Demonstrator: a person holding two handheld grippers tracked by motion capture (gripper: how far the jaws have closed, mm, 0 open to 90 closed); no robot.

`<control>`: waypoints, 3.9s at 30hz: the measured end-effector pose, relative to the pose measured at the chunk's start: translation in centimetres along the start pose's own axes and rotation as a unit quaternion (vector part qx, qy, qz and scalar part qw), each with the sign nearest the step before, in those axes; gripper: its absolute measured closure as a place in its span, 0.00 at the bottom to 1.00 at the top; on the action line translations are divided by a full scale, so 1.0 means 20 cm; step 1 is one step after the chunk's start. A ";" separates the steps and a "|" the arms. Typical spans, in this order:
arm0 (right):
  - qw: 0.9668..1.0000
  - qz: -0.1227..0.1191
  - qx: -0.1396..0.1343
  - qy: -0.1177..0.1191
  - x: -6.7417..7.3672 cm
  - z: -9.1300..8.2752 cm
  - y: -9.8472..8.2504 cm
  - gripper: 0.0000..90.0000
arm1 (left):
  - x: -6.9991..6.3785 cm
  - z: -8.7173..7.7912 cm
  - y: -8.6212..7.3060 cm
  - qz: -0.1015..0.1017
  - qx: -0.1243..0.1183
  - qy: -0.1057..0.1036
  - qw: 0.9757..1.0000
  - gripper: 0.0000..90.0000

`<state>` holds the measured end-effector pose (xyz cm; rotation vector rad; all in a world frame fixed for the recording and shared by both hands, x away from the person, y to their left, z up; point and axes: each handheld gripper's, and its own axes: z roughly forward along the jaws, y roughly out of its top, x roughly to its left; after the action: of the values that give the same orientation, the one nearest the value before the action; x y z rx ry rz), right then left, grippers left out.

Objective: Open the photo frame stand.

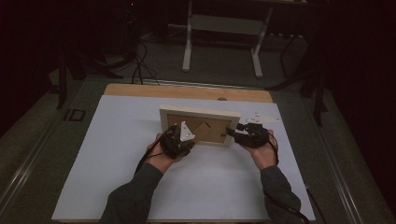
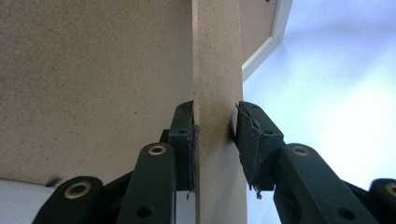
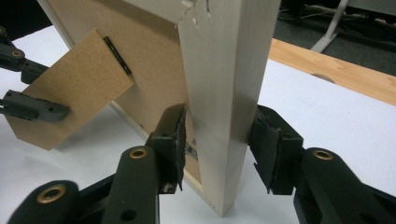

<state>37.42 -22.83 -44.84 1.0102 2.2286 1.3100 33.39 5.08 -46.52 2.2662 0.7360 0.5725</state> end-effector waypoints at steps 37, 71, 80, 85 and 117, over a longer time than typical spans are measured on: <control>0.999 -0.048 -0.015 -0.007 0.08 -0.03 -0.07 0.60 | -0.08 -0.02 -0.02 0.032 -0.009 0.021 0.999 0.81; 0.995 -0.085 -0.021 -0.051 0.18 -0.05 -0.11 0.64 | -0.10 -0.05 -0.04 0.035 -0.017 -0.011 0.999 0.81; 0.994 -0.094 -0.019 -0.043 0.20 -0.06 -0.13 0.64 | -0.14 -0.06 -0.06 0.048 -0.016 -0.024 0.998 0.79; 0.995 -0.094 -0.020 -0.040 0.20 -0.06 -0.14 0.64 | -0.14 -0.05 -0.07 0.047 -0.015 -0.033 0.998 0.75; 0.996 -0.083 -0.009 -0.025 0.17 -0.05 -0.14 0.63 | -0.05 -0.16 -0.11 -0.026 -0.071 -0.098 0.992 0.62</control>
<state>33.28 -21.78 -46.59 0.8223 2.2062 1.2173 30.11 7.37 -46.15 2.1284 0.6349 0.3599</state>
